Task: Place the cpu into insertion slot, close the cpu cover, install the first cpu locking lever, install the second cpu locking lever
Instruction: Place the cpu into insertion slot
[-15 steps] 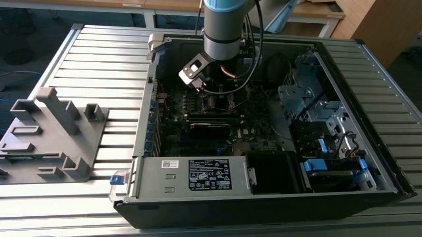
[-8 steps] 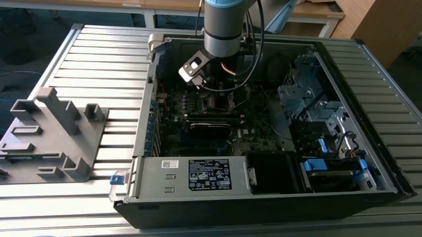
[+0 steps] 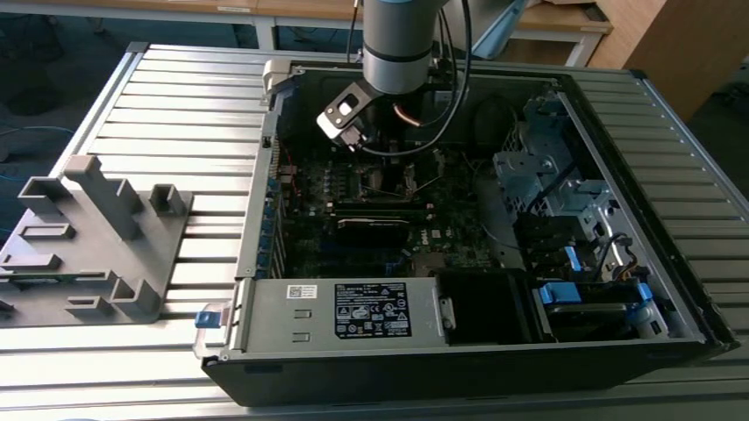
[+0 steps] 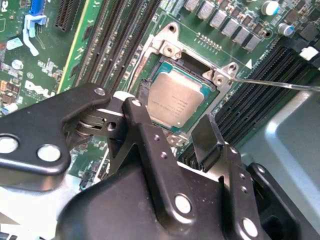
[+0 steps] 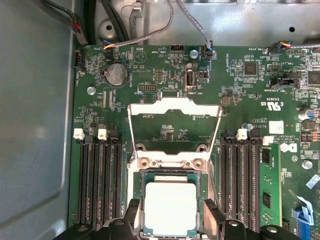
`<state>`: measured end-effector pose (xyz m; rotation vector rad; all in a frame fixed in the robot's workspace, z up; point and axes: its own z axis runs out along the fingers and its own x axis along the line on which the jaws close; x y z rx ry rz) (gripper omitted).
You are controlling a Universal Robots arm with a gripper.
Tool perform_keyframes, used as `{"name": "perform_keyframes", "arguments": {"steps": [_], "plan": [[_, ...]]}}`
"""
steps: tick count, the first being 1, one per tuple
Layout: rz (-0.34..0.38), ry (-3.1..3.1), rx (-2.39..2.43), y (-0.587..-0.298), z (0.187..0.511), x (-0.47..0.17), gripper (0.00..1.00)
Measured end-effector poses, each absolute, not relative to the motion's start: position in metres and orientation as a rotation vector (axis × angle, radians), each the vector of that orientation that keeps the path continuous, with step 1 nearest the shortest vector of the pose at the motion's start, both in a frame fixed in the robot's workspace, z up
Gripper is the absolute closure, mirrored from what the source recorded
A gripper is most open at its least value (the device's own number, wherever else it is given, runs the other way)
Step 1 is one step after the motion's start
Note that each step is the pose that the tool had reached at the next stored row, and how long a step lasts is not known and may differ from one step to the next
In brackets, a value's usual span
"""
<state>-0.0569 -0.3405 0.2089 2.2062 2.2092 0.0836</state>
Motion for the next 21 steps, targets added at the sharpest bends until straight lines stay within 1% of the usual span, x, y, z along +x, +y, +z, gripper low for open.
{"name": "perform_keyframes", "arguments": {"steps": [5, 6, 7, 9, 11, 12, 13, 14, 15, 21], "plan": [[0.084, 2.209, 2.206, -0.3405, 0.2094, -0.0568, 0.4], [0.084, 2.209, 2.206, -0.3405, 0.2095, -0.0568, 0.53], [0.083, 2.209, 2.206, -0.3405, 0.2096, -0.0568, 0.59], [0.084, 2.209, 2.206, -0.3405, 0.2097, -0.0568, 0.59], [0.083, 2.209, 2.206, -0.3405, 0.2099, -0.0567, 0.71], [0.083, 2.209, 2.206, -0.3405, 0.21, -0.0567, 0.71], [0.084, 2.209, 2.206, -0.3405, 0.2101, -0.0567, 0.82], [0.084, 2.209, 2.206, -0.3405, 0.2102, -0.0567, 0.82], [0.083, 2.209, 2.206, -0.3405, 0.2103, -0.0567, 0.88], [0.083, 2.209, 2.206, -0.3405, 0.2108, -0.0566, 0.89]]}}
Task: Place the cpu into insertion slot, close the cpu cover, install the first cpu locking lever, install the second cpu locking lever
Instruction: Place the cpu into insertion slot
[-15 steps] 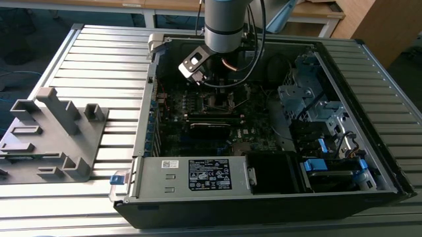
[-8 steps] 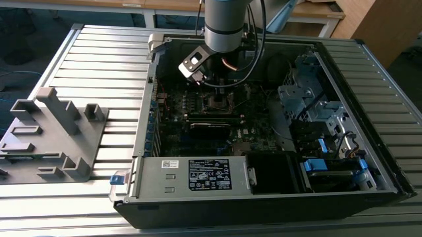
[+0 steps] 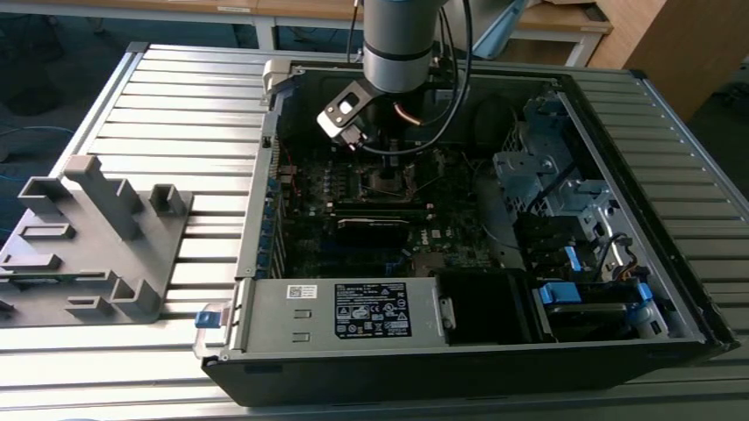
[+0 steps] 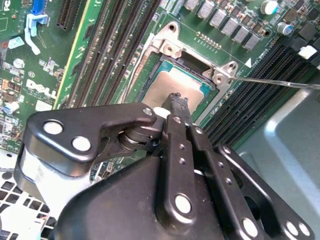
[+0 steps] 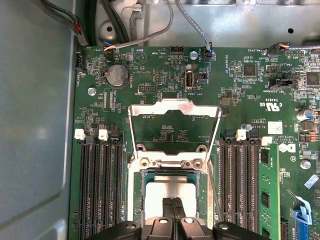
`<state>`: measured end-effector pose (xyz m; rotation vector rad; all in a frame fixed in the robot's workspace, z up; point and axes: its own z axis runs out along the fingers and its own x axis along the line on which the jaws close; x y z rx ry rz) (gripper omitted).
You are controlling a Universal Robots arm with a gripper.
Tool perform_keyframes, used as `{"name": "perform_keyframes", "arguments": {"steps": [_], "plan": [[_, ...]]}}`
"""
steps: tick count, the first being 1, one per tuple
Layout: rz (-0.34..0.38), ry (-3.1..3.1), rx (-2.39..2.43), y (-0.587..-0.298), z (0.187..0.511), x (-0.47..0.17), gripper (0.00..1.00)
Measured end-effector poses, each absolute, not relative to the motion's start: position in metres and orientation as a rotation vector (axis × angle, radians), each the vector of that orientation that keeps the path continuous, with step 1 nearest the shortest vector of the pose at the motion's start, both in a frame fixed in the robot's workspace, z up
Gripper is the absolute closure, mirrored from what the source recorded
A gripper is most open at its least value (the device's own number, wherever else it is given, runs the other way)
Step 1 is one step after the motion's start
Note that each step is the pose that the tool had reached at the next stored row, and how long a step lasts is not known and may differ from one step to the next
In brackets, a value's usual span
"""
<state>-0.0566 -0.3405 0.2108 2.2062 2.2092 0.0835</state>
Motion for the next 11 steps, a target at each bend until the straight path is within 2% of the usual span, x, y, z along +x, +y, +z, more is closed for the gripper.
{"name": "perform_keyframes", "arguments": {"steps": [11], "plan": [[0.066, 2.215, 2.212, -0.3405, 0.2106, -0.0552, 0.89]]}}
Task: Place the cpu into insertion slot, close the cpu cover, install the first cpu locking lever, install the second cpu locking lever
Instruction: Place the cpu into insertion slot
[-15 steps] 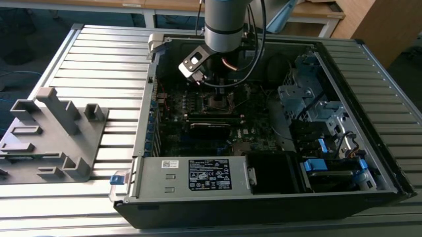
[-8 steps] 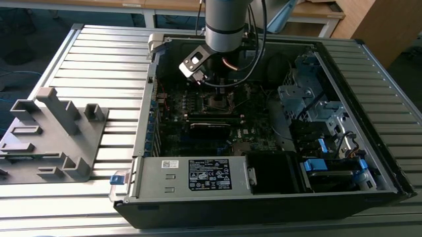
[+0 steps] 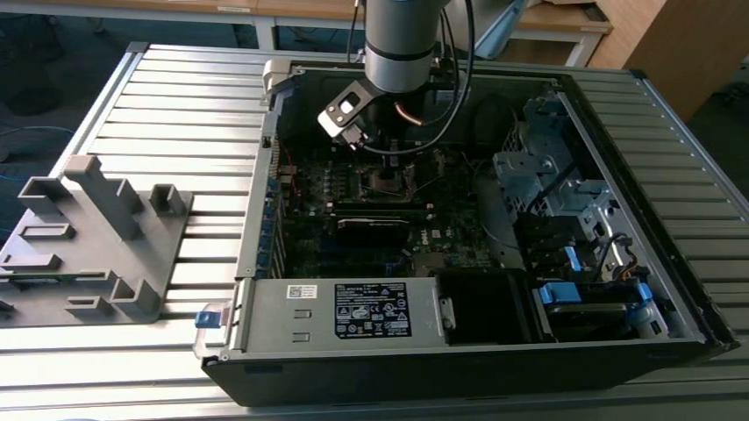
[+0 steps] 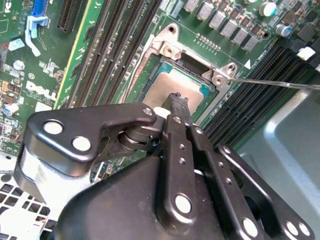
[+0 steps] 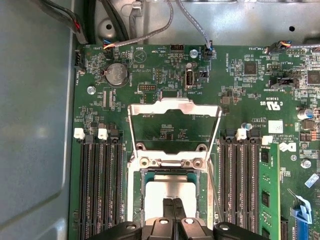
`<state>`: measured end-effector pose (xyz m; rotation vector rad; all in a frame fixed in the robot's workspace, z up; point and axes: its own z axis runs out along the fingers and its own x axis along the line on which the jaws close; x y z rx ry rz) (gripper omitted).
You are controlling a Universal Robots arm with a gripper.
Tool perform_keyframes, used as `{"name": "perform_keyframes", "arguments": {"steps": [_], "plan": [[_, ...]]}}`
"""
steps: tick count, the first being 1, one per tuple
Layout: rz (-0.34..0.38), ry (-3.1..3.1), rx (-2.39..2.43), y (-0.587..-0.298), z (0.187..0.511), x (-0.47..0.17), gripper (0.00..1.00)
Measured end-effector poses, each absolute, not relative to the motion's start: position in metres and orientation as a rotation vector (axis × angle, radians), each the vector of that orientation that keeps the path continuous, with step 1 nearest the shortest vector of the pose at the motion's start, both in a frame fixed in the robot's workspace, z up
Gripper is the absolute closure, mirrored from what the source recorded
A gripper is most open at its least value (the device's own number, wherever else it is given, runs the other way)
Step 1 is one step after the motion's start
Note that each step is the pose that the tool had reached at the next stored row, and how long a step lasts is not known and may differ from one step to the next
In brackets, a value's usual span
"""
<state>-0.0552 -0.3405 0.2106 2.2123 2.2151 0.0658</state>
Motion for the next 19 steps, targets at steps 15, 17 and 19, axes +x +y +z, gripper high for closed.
{"name": "perform_keyframes", "arguments": {"steps": [15, 17, 19], "plan": [[0.07, 2.226, 2.206, -0.3406, 0.205, -0.0555, 0.89], [0.071, 2.226, 2.206, -0.3406, 0.2043, -0.0563, 0.89], [0.071, 2.226, 2.207, -0.3404, 0.204, -0.0576, 0.89]]}}
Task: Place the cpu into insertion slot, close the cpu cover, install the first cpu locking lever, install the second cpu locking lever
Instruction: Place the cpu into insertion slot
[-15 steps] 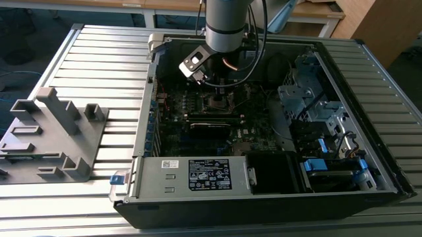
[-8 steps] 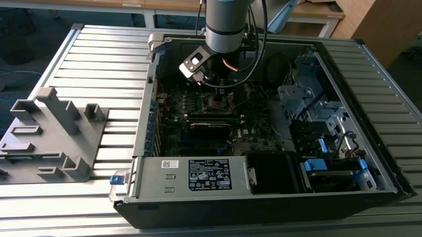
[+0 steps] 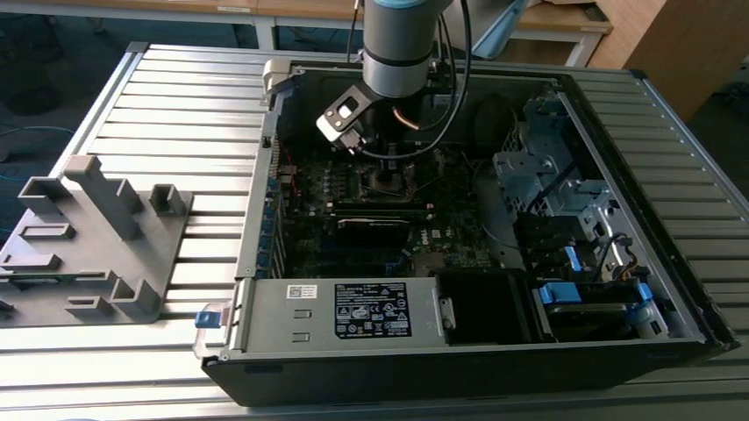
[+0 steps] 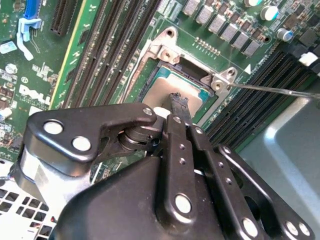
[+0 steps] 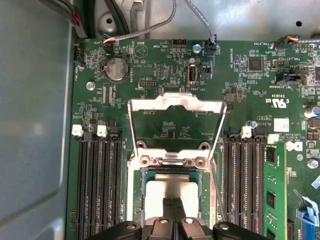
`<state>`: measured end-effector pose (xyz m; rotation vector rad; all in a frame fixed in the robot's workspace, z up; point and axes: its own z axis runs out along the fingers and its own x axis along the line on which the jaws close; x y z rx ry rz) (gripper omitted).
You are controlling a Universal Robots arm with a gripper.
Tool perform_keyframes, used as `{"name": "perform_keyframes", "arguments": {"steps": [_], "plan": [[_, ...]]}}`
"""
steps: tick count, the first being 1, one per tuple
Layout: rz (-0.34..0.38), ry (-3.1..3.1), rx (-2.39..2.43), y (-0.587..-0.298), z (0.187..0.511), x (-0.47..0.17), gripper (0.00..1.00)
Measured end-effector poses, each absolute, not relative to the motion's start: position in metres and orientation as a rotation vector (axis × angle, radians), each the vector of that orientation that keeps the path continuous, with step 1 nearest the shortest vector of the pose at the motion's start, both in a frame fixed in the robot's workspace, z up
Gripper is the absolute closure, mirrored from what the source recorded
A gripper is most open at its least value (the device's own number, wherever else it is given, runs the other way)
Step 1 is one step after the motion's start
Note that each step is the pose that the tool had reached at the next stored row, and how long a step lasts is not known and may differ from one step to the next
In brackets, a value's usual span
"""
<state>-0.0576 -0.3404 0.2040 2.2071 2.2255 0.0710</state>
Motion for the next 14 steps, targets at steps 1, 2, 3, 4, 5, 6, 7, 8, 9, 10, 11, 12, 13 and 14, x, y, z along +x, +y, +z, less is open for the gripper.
{"name": "perform_keyframes", "arguments": {"steps": [1, 2, 3, 4, 5, 6, 7, 8, 9, 10, 11, 12, 13, 14], "plan": [[0.071, 2.225, 2.208, -0.3404, 0.2038, -0.0578, 0.89], [0.071, 2.225, 2.208, -0.3403, 0.2035, -0.0578, 0.89], [0.072, 2.225, 2.208, -0.3403, 0.2031, -0.0578, 0.89], [0.072, 2.225, 2.208, -0.3403, 0.2025, -0.0579, 0.89], [0.073, 2.226, 2.208, -0.3404, 0.202, -0.0579, 0.89], [0.073, 2.226, 2.209, -0.3404, 0.2016, -0.058, 0.89], [0.073, 2.226, 2.209, -0.3404, 0.2015, -0.0579, 0.89], [0.073, 2.226, 2.209, -0.3404, 0.2014, -0.0574, 0.89], [0.074, 2.226, 2.209, -0.3404, 0.2014, -0.0567, 0.89], [0.074, 2.226, 2.209, -0.3404, 0.2014, -0.0566, 0.89], [0.074, 2.226, 2.209, -0.3404, 0.2014, -0.0566, 0.89], [0.073, 2.226, 2.209, -0.3404, 0.2013, -0.0566, 0.89], [0.074, 2.226, 2.209, -0.3403, 0.2008, -0.0565, 0.89], [0.074, 2.226, 2.209, -0.3403, 0.1997, -0.0565, 0.89]]}}
